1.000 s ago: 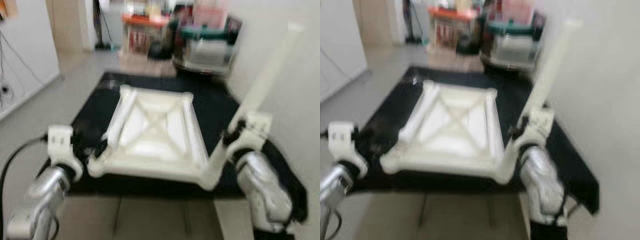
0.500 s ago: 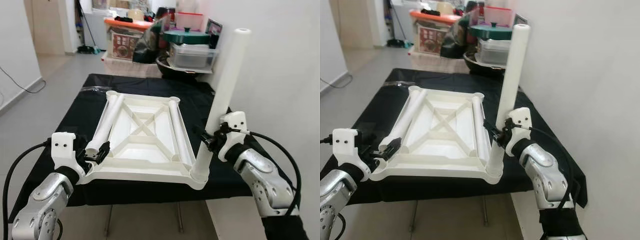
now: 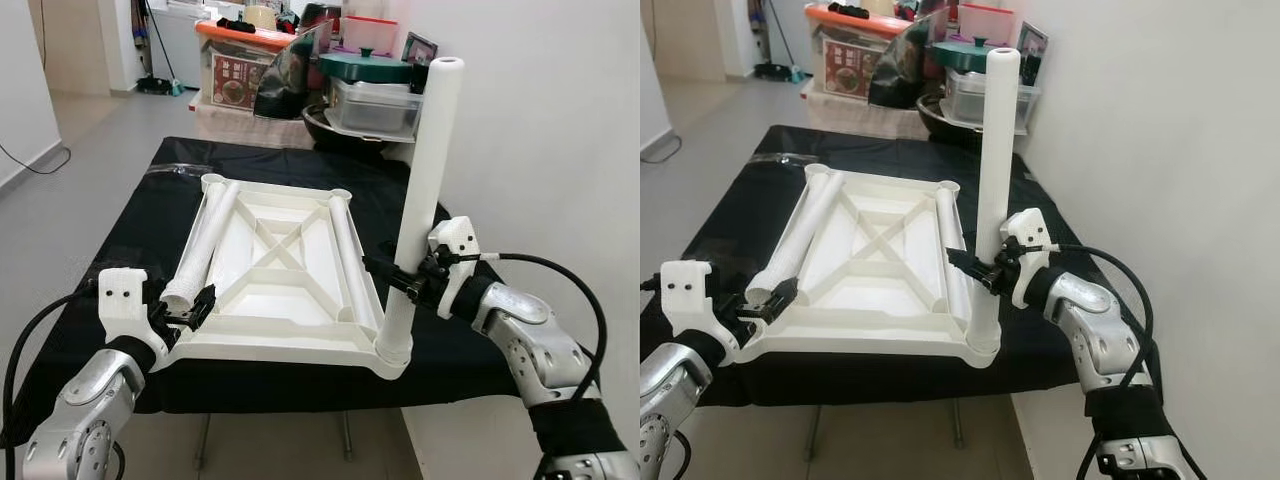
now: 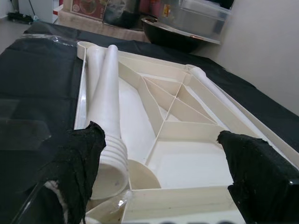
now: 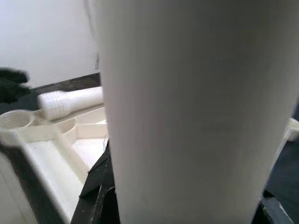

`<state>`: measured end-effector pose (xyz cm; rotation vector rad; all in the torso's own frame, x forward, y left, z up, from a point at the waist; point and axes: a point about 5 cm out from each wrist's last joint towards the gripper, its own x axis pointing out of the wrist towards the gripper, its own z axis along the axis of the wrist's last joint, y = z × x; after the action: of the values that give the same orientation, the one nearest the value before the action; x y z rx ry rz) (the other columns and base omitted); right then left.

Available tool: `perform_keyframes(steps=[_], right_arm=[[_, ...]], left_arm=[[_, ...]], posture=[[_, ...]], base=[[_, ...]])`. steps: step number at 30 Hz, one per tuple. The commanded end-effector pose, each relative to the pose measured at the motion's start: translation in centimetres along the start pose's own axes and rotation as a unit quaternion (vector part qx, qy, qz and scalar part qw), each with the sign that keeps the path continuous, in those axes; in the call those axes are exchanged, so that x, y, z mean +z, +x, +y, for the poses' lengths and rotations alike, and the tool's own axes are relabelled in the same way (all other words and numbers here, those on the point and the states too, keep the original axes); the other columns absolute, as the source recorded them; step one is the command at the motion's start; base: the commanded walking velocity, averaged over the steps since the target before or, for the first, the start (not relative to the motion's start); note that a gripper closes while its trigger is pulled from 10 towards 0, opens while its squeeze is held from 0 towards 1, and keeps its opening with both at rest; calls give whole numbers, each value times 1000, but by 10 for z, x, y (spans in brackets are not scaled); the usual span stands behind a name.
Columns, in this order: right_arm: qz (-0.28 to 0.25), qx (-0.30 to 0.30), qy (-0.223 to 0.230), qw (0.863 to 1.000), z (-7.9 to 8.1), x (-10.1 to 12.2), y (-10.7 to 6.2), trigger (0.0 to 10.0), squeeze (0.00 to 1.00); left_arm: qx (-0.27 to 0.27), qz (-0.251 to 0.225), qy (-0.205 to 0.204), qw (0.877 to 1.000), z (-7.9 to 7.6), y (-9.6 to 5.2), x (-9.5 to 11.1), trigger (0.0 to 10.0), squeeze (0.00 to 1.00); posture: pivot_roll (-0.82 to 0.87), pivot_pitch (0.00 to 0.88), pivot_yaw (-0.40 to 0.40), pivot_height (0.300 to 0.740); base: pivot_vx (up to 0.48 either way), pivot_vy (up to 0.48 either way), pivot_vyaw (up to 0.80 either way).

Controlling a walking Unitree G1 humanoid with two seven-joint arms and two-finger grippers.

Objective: Building children table

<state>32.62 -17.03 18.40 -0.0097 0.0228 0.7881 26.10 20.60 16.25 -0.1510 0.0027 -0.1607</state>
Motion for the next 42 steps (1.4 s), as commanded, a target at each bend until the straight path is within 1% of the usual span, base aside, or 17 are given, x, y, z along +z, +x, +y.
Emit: perform_keyframes(steps=[1, 5, 7, 8, 9, 10, 14, 15, 16, 22, 26, 27, 32, 33, 40, 41, 42], right_arm=[[35, -34, 81, 996, 3, -36, 2, 0, 0], [13, -119, 121, 985, -4, -42, 2, 0, 0], [0, -255, 146, 956, -13, -53, -7, 0, 0], [0, -255, 146, 956, -13, -53, -7, 0, 0], [-2, -329, 154, 932, -17, -61, -15, 0, 0], [1, -371, 123, 920, -17, -63, -24, 0, 0], [2, -380, 114, 918, -17, -63, -26, 0, 0], [14, -410, 108, 906, -19, -66, -30, 0, 0], [50, -461, 98, 881, -21, -70, -29, 0, 0], [82, -479, 99, 869, -19, -69, -16, 0, 0], [79, -451, 87, 885, -6, -55, 10, 0, 0], [84, -439, 87, 890, -3, -53, 17, 10000, 0], [90, -430, 90, 894, 1, -52, 21, 10000, 0], [72, -416, 89, 902, 5, -43, 24, 10000, 1000], [39, -389, 100, 915, 5, -27, 26, 10000, 1000], [21, -376, 102, 921, 3, -19, 26, 10000, 0], [-9, -360, 99, 928, -1, -9, 23, 10000, 0]], left_arm=[[1, 8, -6, 1000, -3, -1, -3, 10000, 0], [6, 9, -7, 1000, -1, -2, -3, 10000, 0], [15, 11, -8, 1000, 2, -1, -3, 10000, 0], [15, 11, -8, 1000, 2, -1, -3, 10000, 0], [19, 12, -7, 1000, 3, 0, -3, 10000, 0], [20, 12, -6, 1000, 4, 1, -2, 10000, 0], [20, 12, -6, 1000, 4, 1, -2, 10000, 0], [21, 13, -4, 1000, 5, 1, -2, 10000, 0], [33, 13, 1, 999, 9, 5, -1, 10000, 0], [39, 11, 2, 999, 9, 8, 1, 10000, 0], [45, 13, 4, 999, 10, 8, 1, 10000, 0], [48, 13, 5, 999, 11, 7, 1, 10000, 0], [52, 14, 5, 999, 12, 7, 0, 10000, 0], [55, 14, 4, 998, 12, 7, 0, 10000, 0], [51, 16, 2, 999, 11, 9, -2, 10000, 0], [50, 16, 3, 999, 11, 9, -1, 10000, 0], [49, 16, 4, 999, 11, 10, -1, 10000, 0]], posture=[[112, 0, -153, 740], [108, 0, -150, 740], [103, 0, -137, 740], [103, 0, -137, 740], [103, 0, -137, 740], [100, 0, -125, 740], [100, 0, -125, 740], [89, 0, -115, 740], [88, 0, -112, 740], [96, 0, -117, 740], [103, 0, -124, 740], [107, 0, -129, 740], [107, 0, -130, 740], [107, 0, -130, 740], [92, 0, -124, 740], [88, 0, -122, 740], [80, 0, -118, 740]], base=[[0, 0, 0], [0, 0, 0], [0, 0, 0], [0, 0, 0], [0, 0, 0], [0, 0, 0], [0, 0, 0], [0, 0, 0], [0, 0, 0], [0, 0, 0], [0, 0, 0], [0, 0, 0], [0, 0, 0], [0, 0, 0], [0, 0, 0], [0, 0, 0], [0, 0, 0]])
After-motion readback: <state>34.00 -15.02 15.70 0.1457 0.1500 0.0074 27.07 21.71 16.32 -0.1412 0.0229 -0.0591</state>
